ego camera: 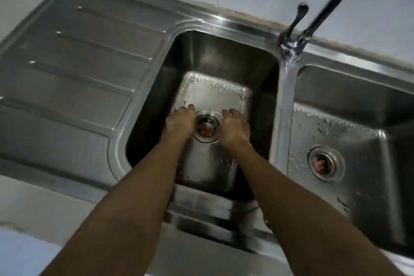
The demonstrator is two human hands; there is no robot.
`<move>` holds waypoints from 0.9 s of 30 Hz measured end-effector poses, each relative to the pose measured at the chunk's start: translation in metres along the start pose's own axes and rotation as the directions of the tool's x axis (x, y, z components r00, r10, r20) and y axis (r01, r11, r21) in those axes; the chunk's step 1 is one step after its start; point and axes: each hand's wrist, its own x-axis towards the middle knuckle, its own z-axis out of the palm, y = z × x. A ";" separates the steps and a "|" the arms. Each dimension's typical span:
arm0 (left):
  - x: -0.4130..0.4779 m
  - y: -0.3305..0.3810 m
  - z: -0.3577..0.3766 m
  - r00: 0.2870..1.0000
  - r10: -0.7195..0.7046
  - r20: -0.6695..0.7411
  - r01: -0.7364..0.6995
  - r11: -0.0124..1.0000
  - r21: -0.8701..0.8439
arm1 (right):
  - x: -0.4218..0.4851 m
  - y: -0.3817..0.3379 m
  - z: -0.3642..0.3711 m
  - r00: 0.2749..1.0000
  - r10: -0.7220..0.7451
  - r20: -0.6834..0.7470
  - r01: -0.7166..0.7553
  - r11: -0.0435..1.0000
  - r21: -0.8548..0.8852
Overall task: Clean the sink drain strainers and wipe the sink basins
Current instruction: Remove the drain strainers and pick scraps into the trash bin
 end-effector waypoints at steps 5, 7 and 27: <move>0.031 0.009 0.015 0.999 -0.041 0.030 0.040 0.998 0.038 | 0.026 0.003 0.028 0.987 0.121 -0.102 -0.121 0.993 0.004; 0.041 0.010 0.025 0.997 -0.070 0.034 0.068 0.996 0.059 | 0.036 0.005 0.040 0.984 0.152 -0.099 -0.154 0.988 -0.018; 0.007 0.023 -0.001 0.980 -0.199 -0.016 0.187 0.942 -0.279 | 0.028 -0.004 0.015 0.972 0.233 0.018 -0.232 0.952 0.198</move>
